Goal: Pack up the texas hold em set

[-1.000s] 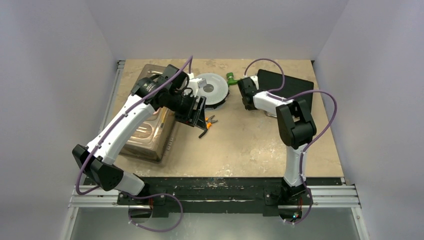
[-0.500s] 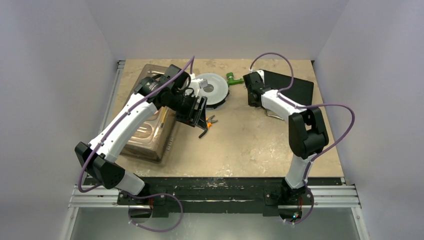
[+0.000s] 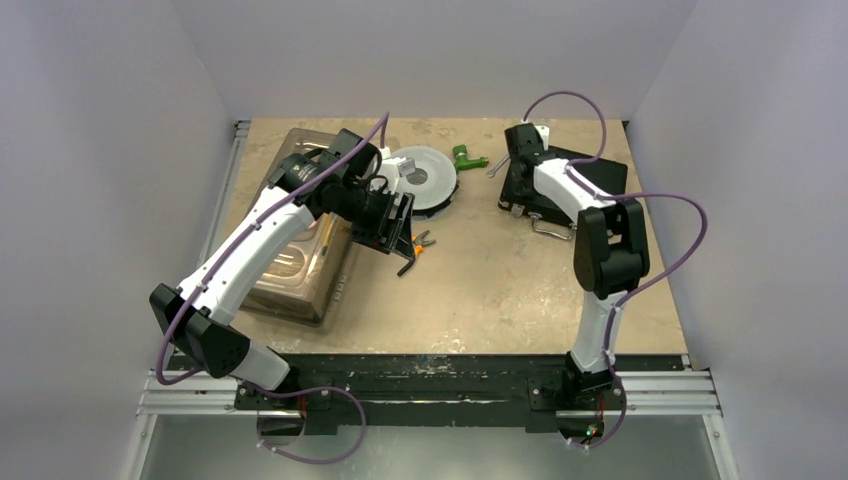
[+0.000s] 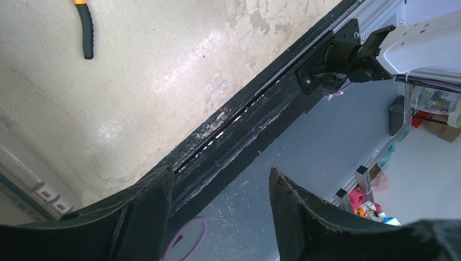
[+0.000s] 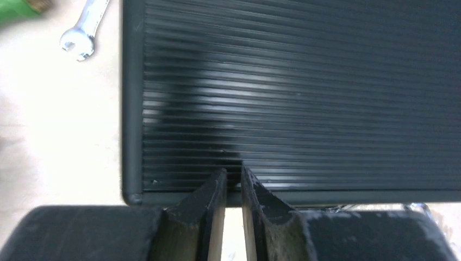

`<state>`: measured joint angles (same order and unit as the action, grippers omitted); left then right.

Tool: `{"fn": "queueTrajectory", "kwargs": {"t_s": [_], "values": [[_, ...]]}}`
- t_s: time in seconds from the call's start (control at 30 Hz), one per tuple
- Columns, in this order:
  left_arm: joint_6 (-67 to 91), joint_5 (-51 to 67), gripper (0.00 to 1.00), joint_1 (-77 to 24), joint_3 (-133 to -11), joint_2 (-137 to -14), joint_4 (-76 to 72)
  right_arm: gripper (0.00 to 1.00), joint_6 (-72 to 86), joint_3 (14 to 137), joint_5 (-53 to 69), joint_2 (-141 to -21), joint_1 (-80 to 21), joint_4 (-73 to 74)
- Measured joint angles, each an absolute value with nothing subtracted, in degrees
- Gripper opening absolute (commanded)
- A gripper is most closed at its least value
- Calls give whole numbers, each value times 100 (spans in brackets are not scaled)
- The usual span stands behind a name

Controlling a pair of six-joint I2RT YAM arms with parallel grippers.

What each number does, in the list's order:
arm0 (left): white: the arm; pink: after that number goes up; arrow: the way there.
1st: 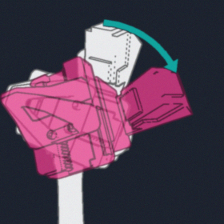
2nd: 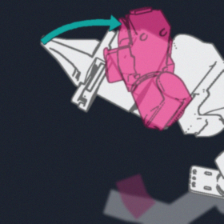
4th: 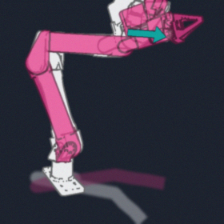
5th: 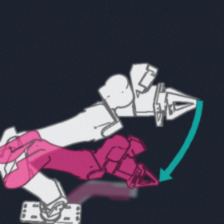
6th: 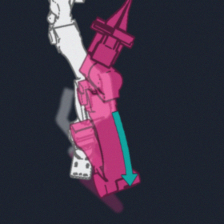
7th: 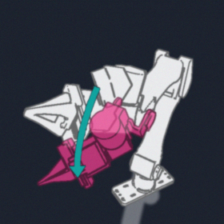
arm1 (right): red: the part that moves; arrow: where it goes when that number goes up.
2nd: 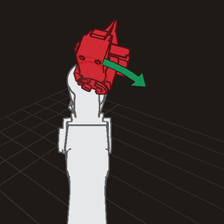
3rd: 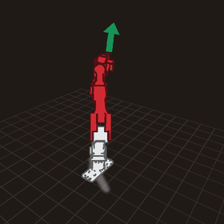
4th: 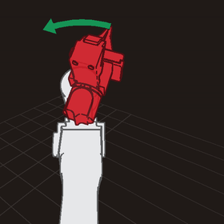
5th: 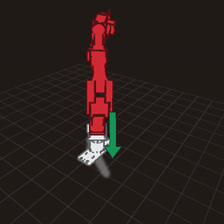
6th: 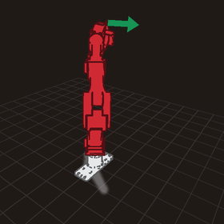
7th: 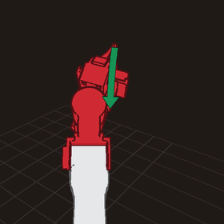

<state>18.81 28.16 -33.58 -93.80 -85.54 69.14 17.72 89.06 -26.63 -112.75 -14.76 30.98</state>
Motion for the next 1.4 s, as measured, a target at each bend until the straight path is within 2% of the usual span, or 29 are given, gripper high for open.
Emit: {"fn": "queueTrajectory", "kwargs": {"t_s": [0.23, 0.47, 0.67, 0.8, 0.9, 1.07, 1.3, 1.4], "values": [[1841, 2810, 63, -3356, -9380, -8554, 6914, 17, 1979, 8283, -2856, -11091, -1527, 2497], [1841, 2816, 63, -3358, -9380, -8554, 6914, 19, 1979, 8613, -2790, -11181, -1496, 2858], [1841, 2827, 63, -3358, -9380, -8554, 6910, 36, 2014, 8799, -2449, -11010, -1420, 3503], [1841, 2834, 63, -3356, -9380, -8554, 6906, 47, 2185, 8366, -2154, -10309, -1232, 3546], [1841, 2832, 63, -3356, -9380, -8554, 6884, 56, 2359, 7734, -1955, -9574, -847, 3516], [1826, 2823, 63, -3356, -9373, -8543, 6825, 64, 2646, 6884, -1691, -8722, 172, 3573], [1597, 2709, 63, -3356, -9168, -8484, 6834, 64, 2884, 6351, -1066, -8329, 1590, 3590], [1472, 2687, 63, -3356, -9137, -8484, 6842, 59, 2963, 6351, -779, -8514, 2062, 3531]]}}
